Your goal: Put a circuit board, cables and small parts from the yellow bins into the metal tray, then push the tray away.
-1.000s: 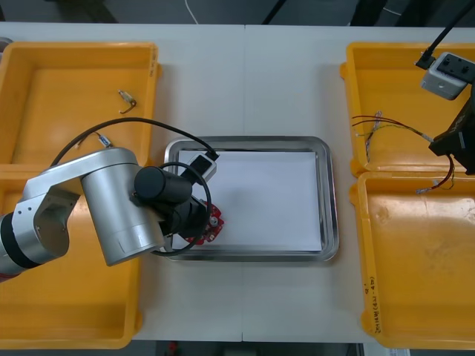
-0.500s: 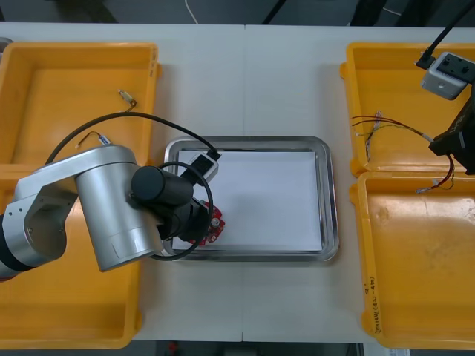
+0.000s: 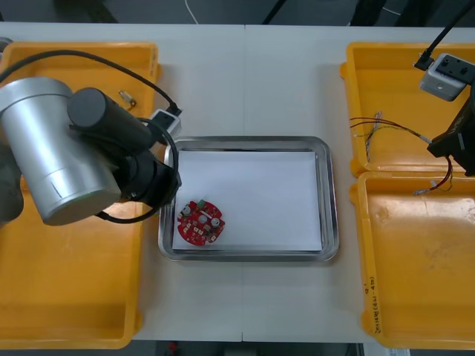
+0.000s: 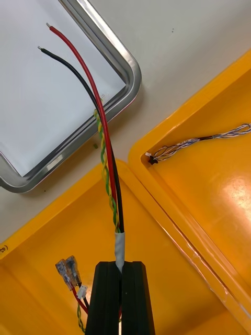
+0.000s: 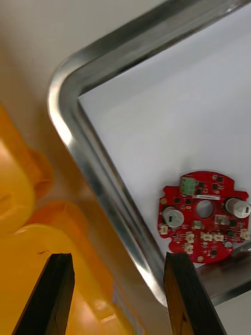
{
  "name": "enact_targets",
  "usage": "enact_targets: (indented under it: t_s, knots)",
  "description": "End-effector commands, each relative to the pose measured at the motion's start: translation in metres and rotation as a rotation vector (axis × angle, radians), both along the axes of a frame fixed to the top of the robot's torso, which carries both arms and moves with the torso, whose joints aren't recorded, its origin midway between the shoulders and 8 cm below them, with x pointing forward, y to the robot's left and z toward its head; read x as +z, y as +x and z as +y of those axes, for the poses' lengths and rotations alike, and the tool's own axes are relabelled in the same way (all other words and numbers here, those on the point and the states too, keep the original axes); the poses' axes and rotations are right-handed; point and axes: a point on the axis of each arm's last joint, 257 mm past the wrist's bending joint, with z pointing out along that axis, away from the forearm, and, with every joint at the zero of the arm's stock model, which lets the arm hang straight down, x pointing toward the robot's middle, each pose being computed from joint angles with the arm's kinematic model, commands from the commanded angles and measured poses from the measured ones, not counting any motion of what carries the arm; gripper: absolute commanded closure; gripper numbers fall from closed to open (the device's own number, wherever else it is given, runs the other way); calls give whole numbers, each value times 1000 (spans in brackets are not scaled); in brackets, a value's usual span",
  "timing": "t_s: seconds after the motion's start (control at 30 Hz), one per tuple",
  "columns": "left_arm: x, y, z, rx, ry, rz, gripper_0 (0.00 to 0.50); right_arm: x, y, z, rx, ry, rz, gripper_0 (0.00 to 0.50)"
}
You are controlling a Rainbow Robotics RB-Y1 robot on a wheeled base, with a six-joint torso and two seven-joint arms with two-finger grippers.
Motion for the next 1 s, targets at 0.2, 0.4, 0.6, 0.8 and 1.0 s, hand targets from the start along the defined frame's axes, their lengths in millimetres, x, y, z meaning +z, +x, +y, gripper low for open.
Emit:
enact_targets:
  t_s: [0.2,0.4,0.6,0.8,1.0]
  knots:
    - [70,19,60,242,-55,-79,0,14,-5,12,76,-55,-34,500]
    - [90,30,88,339,-102,-82,0,7,-13,41,178,-112,-24,500]
    - [98,49,118,444,-163,-79,0,-5,-14,59,243,-186,-2,500]
    - [100,71,137,511,-227,-91,0,-17,-10,89,316,-249,-12,500]
    - [96,93,145,559,-292,-95,0,-31,-7,128,383,-255,-16,500]
